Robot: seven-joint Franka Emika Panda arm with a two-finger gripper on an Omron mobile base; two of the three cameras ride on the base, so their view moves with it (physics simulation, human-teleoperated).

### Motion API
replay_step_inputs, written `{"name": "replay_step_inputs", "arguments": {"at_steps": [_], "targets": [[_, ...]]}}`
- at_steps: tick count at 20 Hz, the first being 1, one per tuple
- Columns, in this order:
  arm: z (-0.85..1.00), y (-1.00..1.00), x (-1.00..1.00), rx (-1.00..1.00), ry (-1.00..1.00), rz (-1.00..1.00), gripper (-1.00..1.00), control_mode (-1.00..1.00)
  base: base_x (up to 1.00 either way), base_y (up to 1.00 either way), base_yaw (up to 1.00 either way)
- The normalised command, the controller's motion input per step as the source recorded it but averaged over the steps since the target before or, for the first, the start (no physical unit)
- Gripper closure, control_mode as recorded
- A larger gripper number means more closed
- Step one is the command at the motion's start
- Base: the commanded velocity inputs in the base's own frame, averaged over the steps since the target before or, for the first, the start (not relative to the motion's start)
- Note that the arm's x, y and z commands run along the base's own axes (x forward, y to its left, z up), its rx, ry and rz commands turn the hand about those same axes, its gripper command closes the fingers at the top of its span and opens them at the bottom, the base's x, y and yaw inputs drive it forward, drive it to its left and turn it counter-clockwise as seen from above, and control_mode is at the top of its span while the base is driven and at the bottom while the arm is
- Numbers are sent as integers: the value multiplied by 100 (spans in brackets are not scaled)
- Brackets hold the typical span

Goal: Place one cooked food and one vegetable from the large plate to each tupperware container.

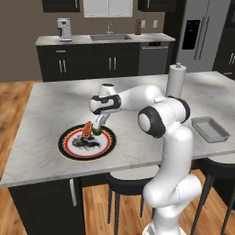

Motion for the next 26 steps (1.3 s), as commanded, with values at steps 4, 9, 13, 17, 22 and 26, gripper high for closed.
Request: {"name": "replay_step_inputs", "arguments": {"at_steps": [4,9,13,17,22,26], "targets": [[-18,2,8,0,0,0,-100,-100,0,0,0],[-21,0,18,0,1,0,-100,-100,0,0,0],[-20,5,27,-1,1,0,-100,-100,0,0,0],[-20,15,12,-1,0,0,-100,-100,0,0,0],[-24,27,0,0,0,0,-100,-100,0,0,0],[-26,14,0,0,2,0,100,-100,0,0,0]]}}
